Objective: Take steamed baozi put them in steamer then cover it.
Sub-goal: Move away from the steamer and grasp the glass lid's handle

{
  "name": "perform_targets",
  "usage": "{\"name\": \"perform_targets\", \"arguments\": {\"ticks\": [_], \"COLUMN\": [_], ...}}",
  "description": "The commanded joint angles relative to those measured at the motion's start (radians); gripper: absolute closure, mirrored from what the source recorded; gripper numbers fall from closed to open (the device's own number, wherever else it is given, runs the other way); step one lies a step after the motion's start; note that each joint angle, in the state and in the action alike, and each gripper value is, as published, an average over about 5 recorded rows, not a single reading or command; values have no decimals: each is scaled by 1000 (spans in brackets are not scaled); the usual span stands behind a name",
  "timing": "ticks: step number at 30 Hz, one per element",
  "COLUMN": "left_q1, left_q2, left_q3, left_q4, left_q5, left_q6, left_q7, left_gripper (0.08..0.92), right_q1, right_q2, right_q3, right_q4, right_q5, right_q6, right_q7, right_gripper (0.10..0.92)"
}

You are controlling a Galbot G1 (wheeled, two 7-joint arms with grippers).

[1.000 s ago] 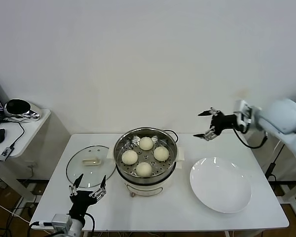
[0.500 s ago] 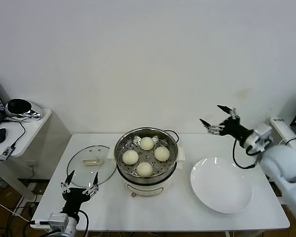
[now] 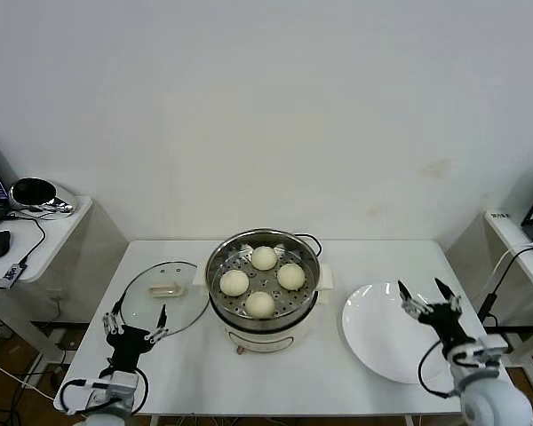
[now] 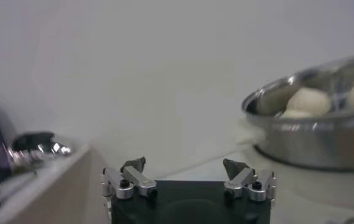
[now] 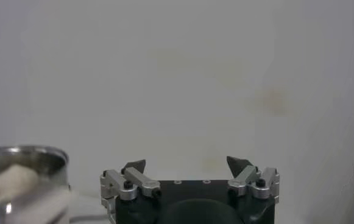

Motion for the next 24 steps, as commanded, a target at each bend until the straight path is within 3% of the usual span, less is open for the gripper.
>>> {"name": "perform_targets", "arguments": {"ticks": [1,4,12,24], "left_q1": [-123,-144,-255,-401], "left_q2": [222,251,248,218], "left_q3": [150,183,221,275], "left_q4": [305,340,427,561], "left_q5": [677,738,747,680], "left_q6": [24,49,29,58], "left_q7": [-324,-282,-164,-110], "left_gripper": [177,177,177,177], "right_q1": [-154,-157,-149,-151], "right_q2": [113,119,135,150], "right_q3": [77,79,77,78], "right_q4": [30,43,56,53], "right_q5": [-23,-23,-33,-71], "right_q6": [52,41,13,6], "right_q7": [53,47,43,42], "right_gripper": [203,203,203,203]}}
